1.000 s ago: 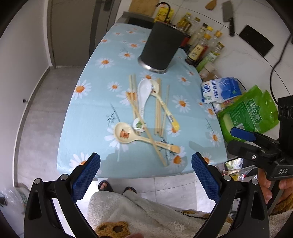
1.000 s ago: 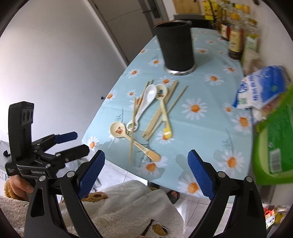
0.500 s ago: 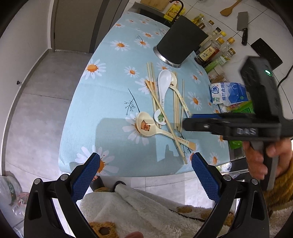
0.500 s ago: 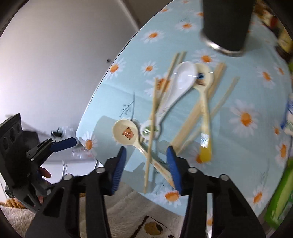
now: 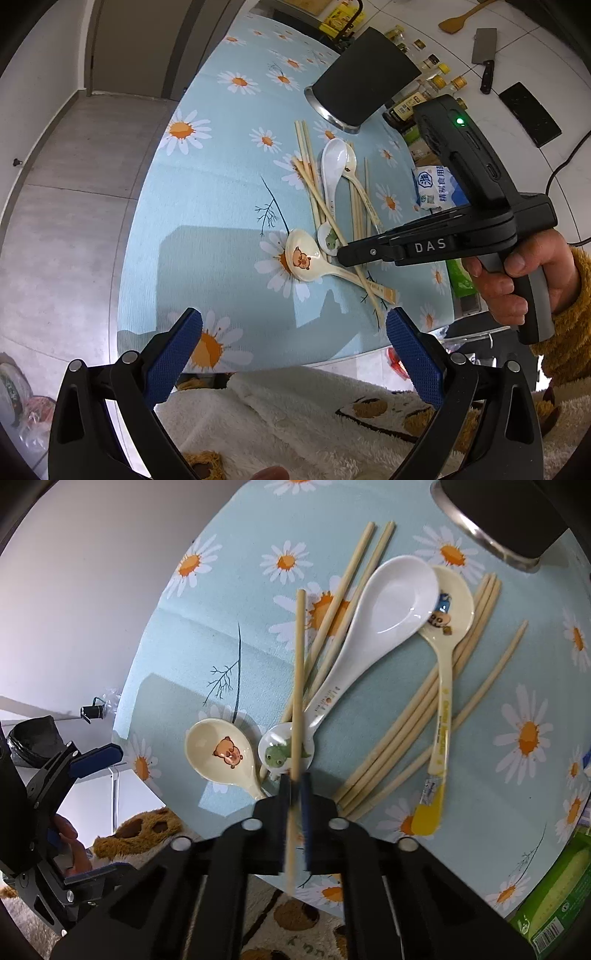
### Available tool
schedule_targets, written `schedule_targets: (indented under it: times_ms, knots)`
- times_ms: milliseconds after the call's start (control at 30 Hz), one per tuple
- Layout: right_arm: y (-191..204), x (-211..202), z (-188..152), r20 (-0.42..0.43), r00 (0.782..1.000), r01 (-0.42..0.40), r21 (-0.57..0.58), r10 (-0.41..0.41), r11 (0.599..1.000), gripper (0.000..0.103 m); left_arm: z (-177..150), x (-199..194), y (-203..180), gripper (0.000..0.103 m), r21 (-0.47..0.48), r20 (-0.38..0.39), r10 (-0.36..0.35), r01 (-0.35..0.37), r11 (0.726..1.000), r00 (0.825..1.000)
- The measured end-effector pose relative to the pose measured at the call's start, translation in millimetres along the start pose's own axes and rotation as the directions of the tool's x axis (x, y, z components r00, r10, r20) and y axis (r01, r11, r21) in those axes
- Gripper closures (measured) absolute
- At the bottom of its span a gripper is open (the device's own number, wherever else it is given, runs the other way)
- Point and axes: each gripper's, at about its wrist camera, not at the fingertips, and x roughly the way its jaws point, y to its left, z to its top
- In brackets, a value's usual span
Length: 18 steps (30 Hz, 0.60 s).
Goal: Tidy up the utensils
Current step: 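Lower the right tool onto a single wooden chopstick and close it, then grasp the cream bear-picture spoon with the left tool while the right tool holds the chopstick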
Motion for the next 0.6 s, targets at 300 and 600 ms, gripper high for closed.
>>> schedule_targets:
  times_ms: [300, 600]
  knots:
    - [6.0, -6.1, 1.2, 0.008, 1.000, 0.002, 0.037, -0.002, 0.999, 0.097, 12.7, 10.0, 6.3, 0.007, 0.021, -0.037, -0.056, 0.057, 0.998, 0.998]
    - [-6.4, -55.4, -16.7, 0.122, 0.991, -0.065, 0.035, 0.060, 0.997, 0.097, 24.1, 23.7, 4.5, 0.019, 0.012, -0.072, -0.122, 0.123, 0.992, 0.990]
